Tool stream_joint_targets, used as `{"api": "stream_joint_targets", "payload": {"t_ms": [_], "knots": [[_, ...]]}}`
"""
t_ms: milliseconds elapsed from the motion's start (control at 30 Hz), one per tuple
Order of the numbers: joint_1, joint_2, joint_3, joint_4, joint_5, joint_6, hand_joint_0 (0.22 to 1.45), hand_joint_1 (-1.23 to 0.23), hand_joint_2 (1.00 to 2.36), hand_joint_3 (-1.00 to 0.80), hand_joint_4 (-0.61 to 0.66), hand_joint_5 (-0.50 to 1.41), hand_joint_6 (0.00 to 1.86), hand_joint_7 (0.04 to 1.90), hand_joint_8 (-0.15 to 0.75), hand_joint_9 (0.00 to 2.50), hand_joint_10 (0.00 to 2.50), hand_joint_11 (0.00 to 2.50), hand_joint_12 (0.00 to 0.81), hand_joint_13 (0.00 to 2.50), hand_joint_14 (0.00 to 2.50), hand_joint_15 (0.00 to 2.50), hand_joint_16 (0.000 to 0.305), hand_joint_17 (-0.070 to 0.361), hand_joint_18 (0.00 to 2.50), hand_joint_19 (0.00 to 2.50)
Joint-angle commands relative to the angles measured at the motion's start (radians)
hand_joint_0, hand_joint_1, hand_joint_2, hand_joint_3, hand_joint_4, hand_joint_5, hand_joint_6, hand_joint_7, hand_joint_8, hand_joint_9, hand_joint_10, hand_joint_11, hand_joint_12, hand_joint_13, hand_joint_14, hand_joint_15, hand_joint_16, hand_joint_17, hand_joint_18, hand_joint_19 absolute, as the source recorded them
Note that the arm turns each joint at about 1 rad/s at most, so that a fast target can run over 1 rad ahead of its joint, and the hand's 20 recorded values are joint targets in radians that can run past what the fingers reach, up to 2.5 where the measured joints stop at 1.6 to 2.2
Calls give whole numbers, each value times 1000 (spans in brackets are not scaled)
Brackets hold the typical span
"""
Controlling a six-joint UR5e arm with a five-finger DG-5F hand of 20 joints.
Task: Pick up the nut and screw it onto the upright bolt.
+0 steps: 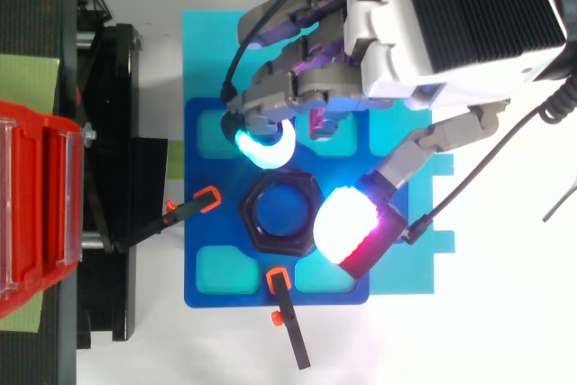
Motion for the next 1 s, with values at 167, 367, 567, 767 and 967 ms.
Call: {"api": "stream_joint_targets", "payload": {"t_ms": [167, 367, 567, 767, 967], "knots": [[-22, 1, 0, 22, -30, 0, 523, -358, 1000, -500, 76, 46, 719, 995, 196, 1744, 6, 193, 131, 1263, 4, 100, 2, 5, 944, 127], [-36, 1, 12, 42, -59, 2, 522, -318, 1000, -500, 96, 31, 705, 1058, 238, 1682, 8, 282, 173, 1188, 3, 98, 7, 16, 846, 83], [-39, 1, 80, 25, -86, 0, 509, -282, 1000, -500, 199, 10, 504, 1325, 320, 1494, 9, 207, 207, 1020, 1, 57, 14, 31, 660, 0], [-28, 1, 100, 30, -92, 0, 492, -238, 1000, -500, 270, -90, 504, 943, 266, 1112, 0, 32, 262, 730, 1, 2, 27, 62, 459, 0], [-11, 0, 86, 41, -87, -1, 474, -210, 1000, -500, 211, -153, 503, 763, 251, 685, 0, 0, 309, 484, 0, 0, 40, 90, 209, 0]]}}
